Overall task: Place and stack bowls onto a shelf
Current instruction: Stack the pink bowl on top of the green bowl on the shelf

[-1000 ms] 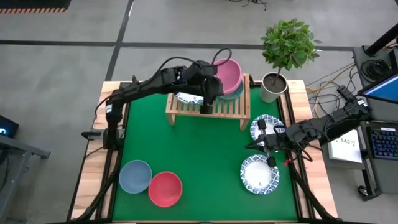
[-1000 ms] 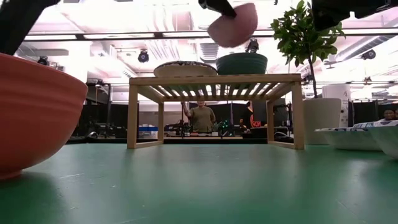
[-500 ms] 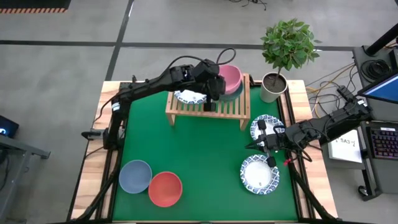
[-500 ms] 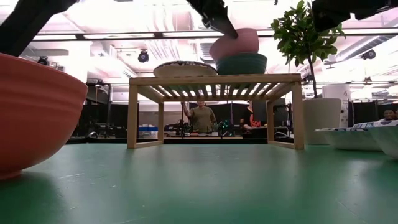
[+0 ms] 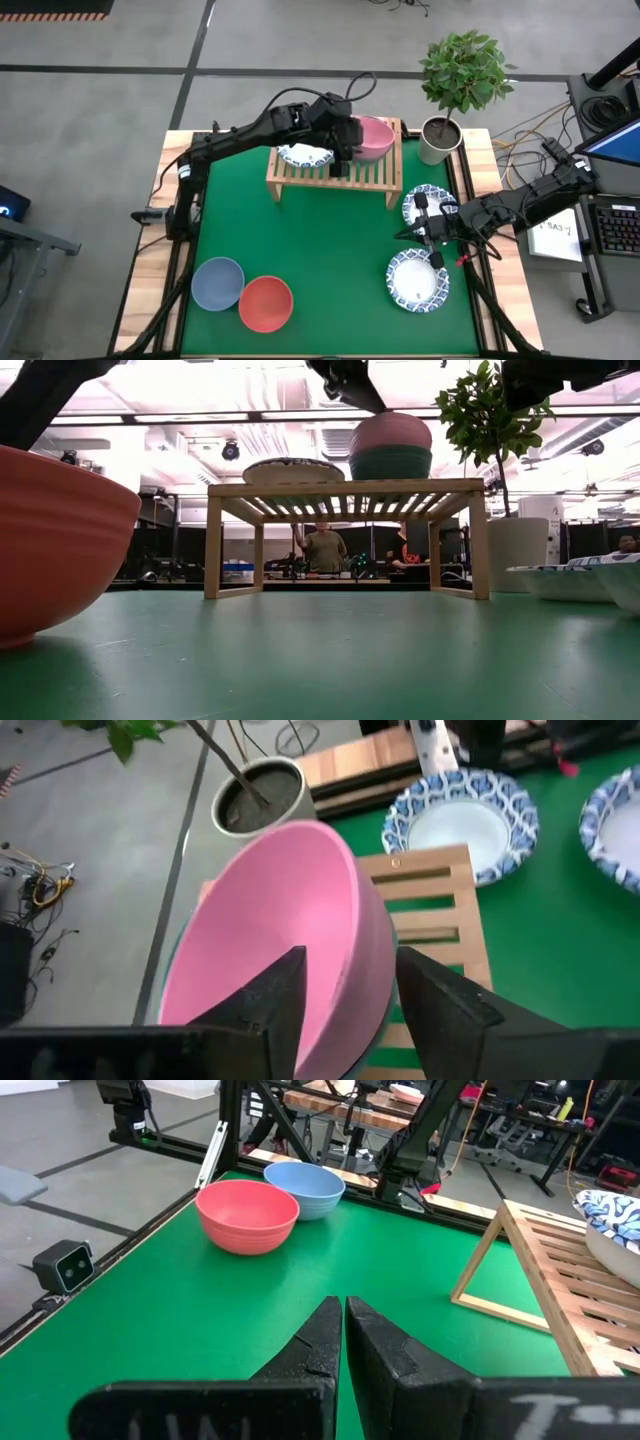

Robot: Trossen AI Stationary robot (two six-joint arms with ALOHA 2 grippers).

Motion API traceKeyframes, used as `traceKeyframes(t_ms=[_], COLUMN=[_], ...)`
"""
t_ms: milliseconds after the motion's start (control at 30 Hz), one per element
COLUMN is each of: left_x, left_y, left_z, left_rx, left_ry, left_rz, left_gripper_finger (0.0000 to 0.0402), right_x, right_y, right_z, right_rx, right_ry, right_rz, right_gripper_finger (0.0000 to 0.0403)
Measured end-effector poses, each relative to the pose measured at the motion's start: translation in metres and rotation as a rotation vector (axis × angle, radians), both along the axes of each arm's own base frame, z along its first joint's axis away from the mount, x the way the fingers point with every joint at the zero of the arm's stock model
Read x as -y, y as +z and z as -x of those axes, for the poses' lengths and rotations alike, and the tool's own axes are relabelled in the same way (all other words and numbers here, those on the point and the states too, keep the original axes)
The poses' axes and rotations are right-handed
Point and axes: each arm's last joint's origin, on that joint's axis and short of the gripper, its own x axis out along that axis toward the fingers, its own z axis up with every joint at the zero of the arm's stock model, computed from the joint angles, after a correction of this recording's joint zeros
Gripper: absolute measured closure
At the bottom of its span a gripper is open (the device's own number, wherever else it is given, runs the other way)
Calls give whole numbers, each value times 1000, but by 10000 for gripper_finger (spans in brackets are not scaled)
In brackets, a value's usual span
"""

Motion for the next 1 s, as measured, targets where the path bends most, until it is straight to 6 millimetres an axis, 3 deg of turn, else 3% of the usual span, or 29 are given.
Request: traceKeyframes(t_ms=[300,633,1000], left_x=[-4,-12,-8], left_y=[22,-21,-32], left_z=[-11,-37,-45], left_rx=[280,188,178], left_ry=[64,95,122], left_rz=[41,99,159], left_gripper_finger=[278,332,348], right_x=[0,0,0], right_y=[0,0,-1], right_z=[0,0,0], right_rx=[1,-4,-5], right_ry=[0,-1,0], right_rz=[2,1,2], right_gripper_finger=[394,394,394])
